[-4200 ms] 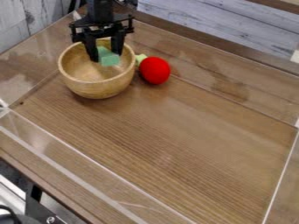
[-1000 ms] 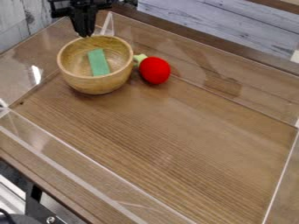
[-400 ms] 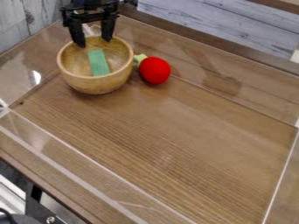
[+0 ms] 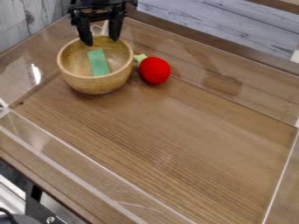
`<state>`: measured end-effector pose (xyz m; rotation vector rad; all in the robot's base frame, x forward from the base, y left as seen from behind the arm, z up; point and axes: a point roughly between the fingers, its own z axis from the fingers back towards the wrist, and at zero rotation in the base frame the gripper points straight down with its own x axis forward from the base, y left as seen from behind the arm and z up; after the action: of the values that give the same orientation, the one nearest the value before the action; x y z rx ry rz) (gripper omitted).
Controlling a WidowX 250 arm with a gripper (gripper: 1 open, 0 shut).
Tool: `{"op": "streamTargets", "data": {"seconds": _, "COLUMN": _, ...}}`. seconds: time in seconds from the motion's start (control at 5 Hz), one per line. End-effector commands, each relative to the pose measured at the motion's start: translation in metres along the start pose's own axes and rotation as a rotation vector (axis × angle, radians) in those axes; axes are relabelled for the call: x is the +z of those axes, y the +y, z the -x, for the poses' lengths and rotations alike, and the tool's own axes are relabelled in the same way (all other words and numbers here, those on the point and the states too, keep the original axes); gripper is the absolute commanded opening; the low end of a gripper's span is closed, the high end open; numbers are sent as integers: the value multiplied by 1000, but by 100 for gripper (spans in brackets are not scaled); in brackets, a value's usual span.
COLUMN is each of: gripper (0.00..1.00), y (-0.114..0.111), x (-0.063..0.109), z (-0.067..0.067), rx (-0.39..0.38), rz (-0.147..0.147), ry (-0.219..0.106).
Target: Put the green block in the brown bowl
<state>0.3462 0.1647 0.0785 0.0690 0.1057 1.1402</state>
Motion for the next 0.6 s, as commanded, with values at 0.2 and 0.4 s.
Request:
{"op": "streamTargets", "data": {"seconds": 0.2, "gripper": 100, "y": -4, "x": 37, "z": -18, "rx": -11, "rz": 31, "ry": -52}}
{"op": "streamTargets", "data": {"seconds": 0.4, "gripper": 0, "y": -2, "x": 37, "z": -22, "rx": 25, "rz": 26, "ry": -47}}
